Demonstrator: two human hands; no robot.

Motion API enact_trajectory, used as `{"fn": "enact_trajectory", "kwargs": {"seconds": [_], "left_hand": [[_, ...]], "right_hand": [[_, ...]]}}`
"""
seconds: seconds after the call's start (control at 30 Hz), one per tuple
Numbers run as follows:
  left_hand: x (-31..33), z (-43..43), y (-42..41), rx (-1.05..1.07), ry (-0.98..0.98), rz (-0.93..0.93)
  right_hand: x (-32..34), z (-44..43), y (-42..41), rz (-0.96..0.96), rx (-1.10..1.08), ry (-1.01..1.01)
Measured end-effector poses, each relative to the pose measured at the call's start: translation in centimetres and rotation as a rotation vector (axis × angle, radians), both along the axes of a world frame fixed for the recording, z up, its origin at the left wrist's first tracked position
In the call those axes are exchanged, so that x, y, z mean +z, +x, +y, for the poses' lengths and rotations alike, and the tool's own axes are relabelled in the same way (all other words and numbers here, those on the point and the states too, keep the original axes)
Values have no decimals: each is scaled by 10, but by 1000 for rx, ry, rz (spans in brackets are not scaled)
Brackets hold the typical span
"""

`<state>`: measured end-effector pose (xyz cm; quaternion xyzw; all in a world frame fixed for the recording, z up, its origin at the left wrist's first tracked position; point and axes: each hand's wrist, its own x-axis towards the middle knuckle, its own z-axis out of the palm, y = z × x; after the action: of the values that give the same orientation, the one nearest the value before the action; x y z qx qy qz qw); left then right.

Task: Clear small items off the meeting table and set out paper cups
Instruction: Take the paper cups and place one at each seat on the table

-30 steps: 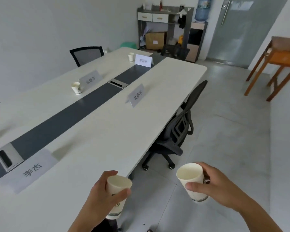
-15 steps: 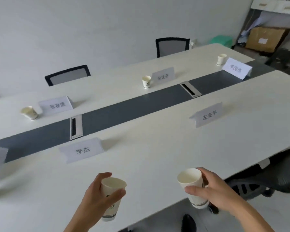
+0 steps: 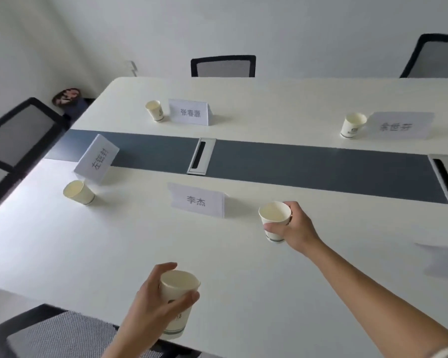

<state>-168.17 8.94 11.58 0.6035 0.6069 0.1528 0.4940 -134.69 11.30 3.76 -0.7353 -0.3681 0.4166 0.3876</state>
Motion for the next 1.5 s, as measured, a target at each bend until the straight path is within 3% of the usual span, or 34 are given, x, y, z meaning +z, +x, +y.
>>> {"fn": "enact_trajectory", "kwargs": {"seconds": [0.33,0.8,1.13,1.5], "left_hand": [[-38,101,6,19,-136,-36],[-54,164,34,-149,-168,-51],[-17,133,62,-342,-34,-72],[4,4,95,-715,126,-109]], "right_hand": [[-61,139,-18,-162,-21,-97],[-83,135,-18,-223,39,-264],[-4,48,-2,-274,-92,-67],[75,-149,-67,205,-107,18]]}}
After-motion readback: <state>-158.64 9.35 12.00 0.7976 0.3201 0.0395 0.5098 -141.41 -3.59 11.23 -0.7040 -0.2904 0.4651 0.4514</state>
